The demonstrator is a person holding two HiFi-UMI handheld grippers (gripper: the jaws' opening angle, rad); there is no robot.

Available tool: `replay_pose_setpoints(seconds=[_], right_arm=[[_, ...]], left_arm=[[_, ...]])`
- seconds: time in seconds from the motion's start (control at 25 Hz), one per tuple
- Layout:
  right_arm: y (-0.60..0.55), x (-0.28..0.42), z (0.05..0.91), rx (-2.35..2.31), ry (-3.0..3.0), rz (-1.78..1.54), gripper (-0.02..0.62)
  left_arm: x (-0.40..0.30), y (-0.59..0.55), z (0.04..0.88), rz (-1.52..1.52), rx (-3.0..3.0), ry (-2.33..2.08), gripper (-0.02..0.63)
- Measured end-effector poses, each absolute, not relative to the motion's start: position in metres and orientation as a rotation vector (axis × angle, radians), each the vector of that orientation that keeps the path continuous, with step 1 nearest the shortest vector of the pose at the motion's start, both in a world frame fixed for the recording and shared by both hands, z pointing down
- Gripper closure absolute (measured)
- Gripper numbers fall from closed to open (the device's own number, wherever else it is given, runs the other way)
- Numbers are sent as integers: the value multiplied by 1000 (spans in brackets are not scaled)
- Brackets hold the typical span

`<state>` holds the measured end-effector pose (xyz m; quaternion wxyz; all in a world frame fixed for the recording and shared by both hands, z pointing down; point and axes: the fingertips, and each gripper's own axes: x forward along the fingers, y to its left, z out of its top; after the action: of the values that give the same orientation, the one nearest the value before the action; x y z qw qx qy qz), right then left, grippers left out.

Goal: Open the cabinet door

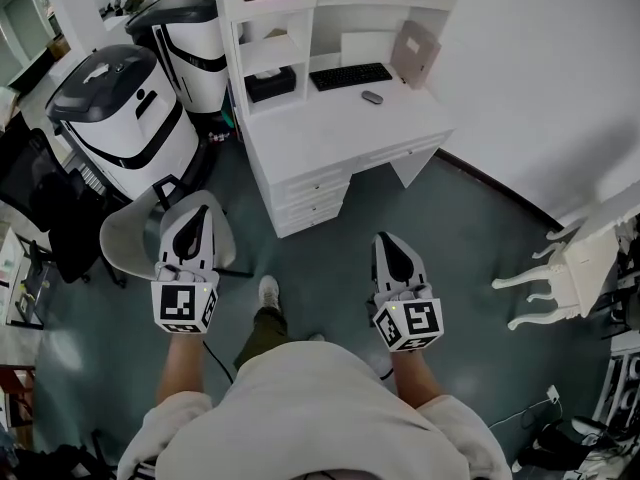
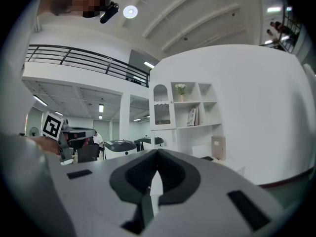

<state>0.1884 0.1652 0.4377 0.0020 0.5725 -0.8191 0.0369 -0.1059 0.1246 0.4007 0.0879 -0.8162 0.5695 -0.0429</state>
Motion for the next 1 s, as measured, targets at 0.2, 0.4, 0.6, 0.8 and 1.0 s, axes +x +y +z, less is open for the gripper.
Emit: replay_pose_setpoints(seconds=[0.2, 0.4, 0.6, 0.8, 1.0], right_arm=[[134, 182, 447, 1798, -2554, 119, 591], [91, 177, 446, 1825, -2523, 105, 591], [37, 174, 441, 1867, -2495, 75, 591], [-28, 163, 437, 1910, -2466, 61, 591], [-87, 148, 426, 1964, -2439, 43, 591]], left_arm=[[-109, 87, 404, -112, -2429, 1679, 609], [-115, 39, 408, -96, -2449, 1660, 609], [-125, -20, 410, -86, -2464, 1634, 609], [-139, -84, 411, -81, -2490, 1606, 609], [-157, -141, 412, -95, -2523, 1568, 609]])
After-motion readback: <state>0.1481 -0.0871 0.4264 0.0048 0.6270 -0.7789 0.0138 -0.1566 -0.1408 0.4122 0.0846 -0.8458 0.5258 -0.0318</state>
